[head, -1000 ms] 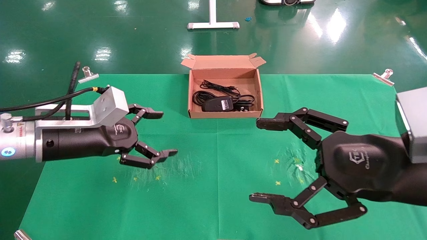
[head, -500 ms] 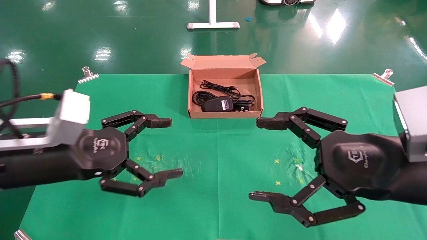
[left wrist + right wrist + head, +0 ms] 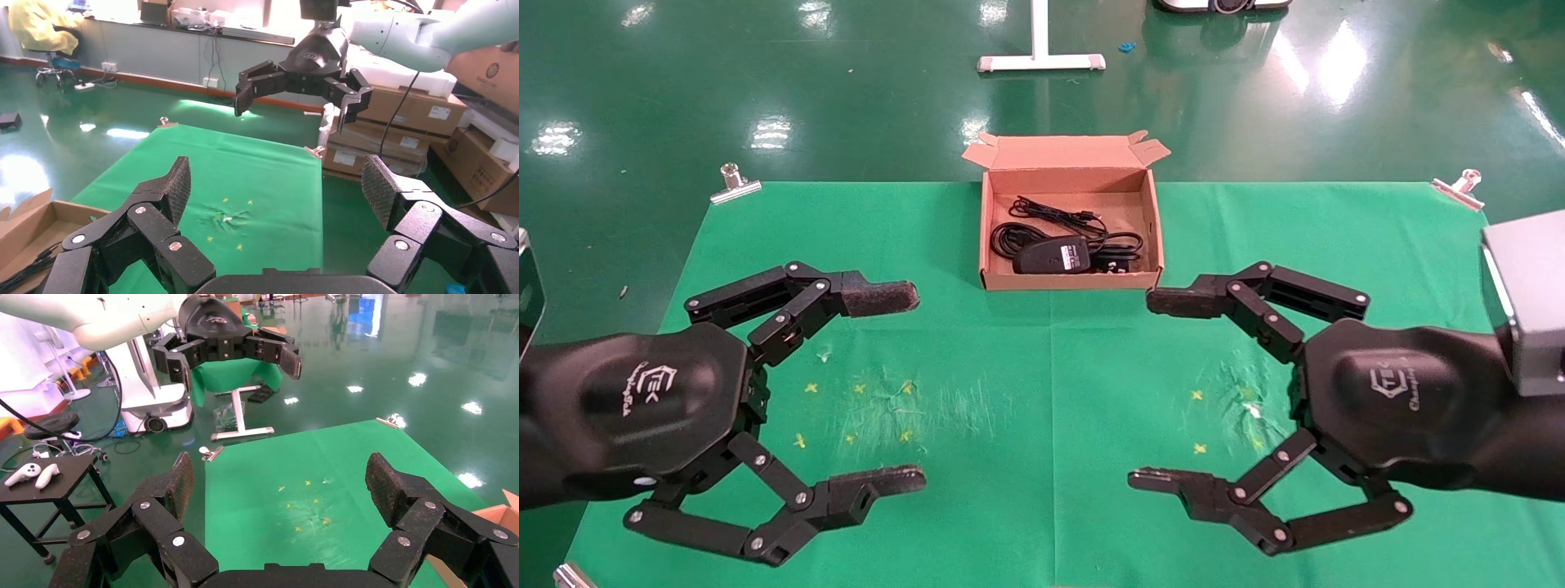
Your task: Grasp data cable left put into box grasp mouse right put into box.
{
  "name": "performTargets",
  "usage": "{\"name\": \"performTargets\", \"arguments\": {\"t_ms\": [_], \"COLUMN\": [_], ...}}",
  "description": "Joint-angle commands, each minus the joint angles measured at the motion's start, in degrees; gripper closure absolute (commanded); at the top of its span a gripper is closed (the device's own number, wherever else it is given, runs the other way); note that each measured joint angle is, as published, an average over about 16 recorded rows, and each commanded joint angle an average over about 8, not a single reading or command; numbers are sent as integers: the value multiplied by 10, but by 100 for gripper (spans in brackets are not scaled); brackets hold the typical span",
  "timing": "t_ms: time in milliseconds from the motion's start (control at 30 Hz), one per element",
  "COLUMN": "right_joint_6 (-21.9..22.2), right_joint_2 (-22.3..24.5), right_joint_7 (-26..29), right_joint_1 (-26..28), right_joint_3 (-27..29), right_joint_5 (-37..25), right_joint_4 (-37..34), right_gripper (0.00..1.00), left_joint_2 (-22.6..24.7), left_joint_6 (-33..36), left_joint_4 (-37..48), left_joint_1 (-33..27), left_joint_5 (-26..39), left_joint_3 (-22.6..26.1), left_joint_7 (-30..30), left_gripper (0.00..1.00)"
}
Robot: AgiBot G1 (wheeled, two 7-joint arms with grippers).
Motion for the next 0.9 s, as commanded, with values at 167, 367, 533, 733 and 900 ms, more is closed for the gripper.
{"name": "performTargets", "arguments": {"t_ms": [167, 367, 533, 733, 900], "right_joint_6": [0, 0, 0, 0, 0], "right_joint_2": [0, 0, 0, 0, 0], "right_joint_7": [0, 0, 0, 0, 0], "right_joint_1": [0, 0, 0, 0, 0], "right_joint_3": [0, 0, 0, 0, 0], "right_joint_5": [0, 0, 0, 0, 0], "right_joint_4": [0, 0, 0, 0, 0], "right_gripper": [0, 0, 0, 0, 0], "left_joint_2": [-1, 1, 1, 2, 2], "left_joint_6": [1, -2, -4, -5, -6], "left_joint_4": [0, 0, 0, 1, 1], "left_joint_1": [1, -2, -4, -5, -6], "left_joint_5": [-3, 5, 9, 12, 14], "left_joint_3": [-1, 2, 4, 5, 6], "left_joint_7": [1, -1, -2, -2, -3], "left_gripper": [0, 0, 0, 0, 0]}}
